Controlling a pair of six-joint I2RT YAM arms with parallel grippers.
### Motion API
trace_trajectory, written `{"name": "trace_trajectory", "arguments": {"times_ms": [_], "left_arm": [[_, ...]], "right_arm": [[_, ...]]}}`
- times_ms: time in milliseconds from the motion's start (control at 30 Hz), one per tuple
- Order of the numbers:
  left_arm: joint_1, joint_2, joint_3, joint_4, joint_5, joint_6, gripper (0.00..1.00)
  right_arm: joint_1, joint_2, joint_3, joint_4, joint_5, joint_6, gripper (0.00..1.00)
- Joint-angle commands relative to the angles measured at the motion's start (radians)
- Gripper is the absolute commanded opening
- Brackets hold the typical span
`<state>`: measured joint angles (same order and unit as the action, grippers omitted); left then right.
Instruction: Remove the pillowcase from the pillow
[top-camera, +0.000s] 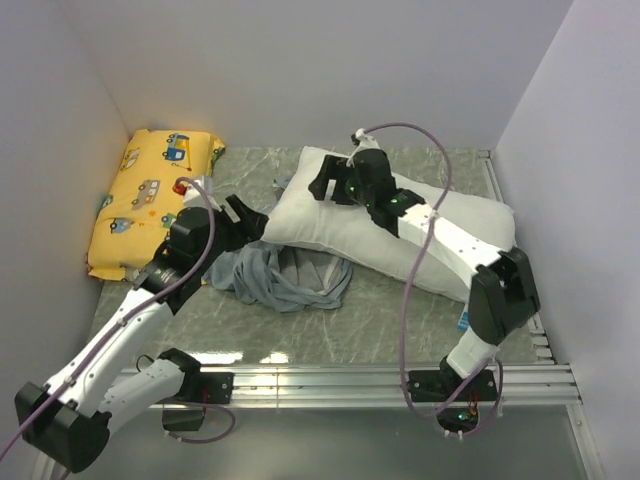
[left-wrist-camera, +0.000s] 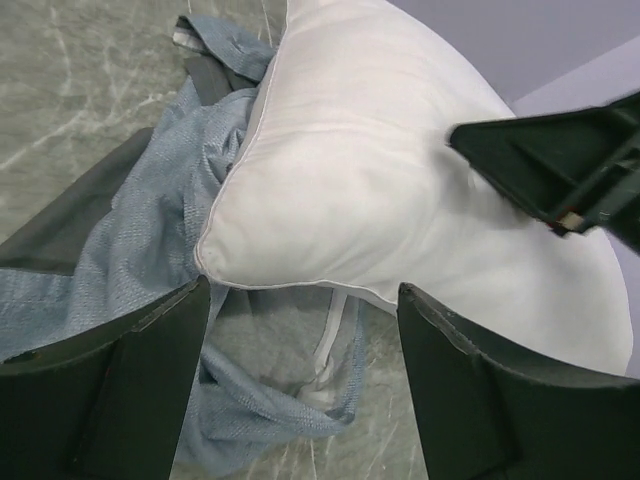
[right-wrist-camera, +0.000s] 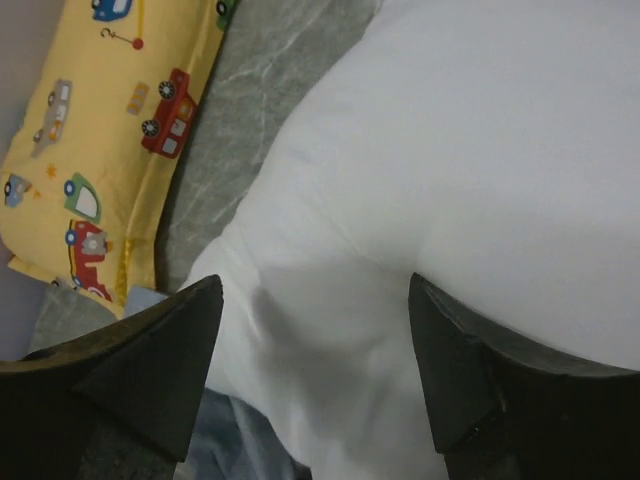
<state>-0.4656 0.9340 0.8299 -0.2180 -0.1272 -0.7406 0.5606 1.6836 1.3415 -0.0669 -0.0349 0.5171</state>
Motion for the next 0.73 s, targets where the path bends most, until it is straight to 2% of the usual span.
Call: {"name": "trace_trajectory", "arguments": {"times_ms": [0,167,433,533,700], "left_arm": [[-0.004,-0.079,0.054,-0.069,-0.055,0.043,0.81],[-0.002,-0.141,0.061,-0.112,-0.058,0.064,0.82],[-0.002,-0.222,0.017,-0.092,-0.034,0.092,0.84],[-0.002,-0.230,-0.003,-0.067,-0.022,0.092,0.84],[-0.004,-0.238,-0.032,-0.026,-0.003,0.073,0.84]], "right_arm": [[-0.004,-0.178,-0.018,-0.045,0.059,-0.037,0.96],[-0.005,-0.410,-0.077,-0.134,0.076,-0.051,0.97],[-0.007,-0.853,-0.425,-0.175,0.202,-0.057,0.99],[-0.010,-0.959,-0.510,-0.214,0.253,-0.066,1.00],[-0.008,-1.026,-0.561,-0.252,0.286,-0.084,1.00]]}}
